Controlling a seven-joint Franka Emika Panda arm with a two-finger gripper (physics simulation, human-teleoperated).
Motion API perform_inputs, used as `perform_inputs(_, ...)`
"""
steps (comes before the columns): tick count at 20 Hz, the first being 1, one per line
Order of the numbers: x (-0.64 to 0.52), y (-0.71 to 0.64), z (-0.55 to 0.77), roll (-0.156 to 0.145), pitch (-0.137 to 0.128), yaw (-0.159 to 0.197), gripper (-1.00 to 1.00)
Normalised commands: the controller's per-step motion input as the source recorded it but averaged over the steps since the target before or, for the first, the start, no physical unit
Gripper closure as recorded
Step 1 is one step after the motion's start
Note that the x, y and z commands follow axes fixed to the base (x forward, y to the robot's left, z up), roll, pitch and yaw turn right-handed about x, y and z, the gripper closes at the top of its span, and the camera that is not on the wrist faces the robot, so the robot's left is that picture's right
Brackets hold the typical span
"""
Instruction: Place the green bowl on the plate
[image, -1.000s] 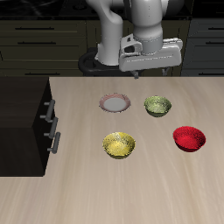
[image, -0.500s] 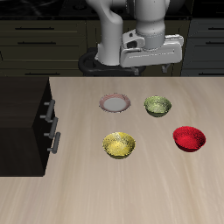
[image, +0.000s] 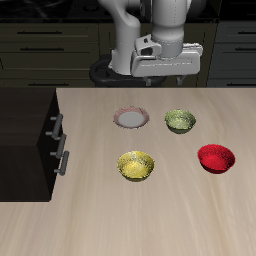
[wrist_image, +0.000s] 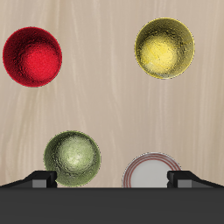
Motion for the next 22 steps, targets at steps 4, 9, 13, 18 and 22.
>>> perform_inputs(4,-0.13,-0.16,-0.06,-0.07,-0.002,0.004,-1.0)
perform_inputs(9,0.01,0.08,-0.1,-0.036,0.001,-0.052,-1.0)
perform_inputs(13,0.02,0.25,-0.11,0.044,0.003,0.007,-1.0)
perform_inputs(18,0.0,0.14,0.09,0.034,-0.014,-0.009,-1.0)
perform_inputs(22,0.04,0.14,-0.02,0.029,-0.005,-0.003,-1.0)
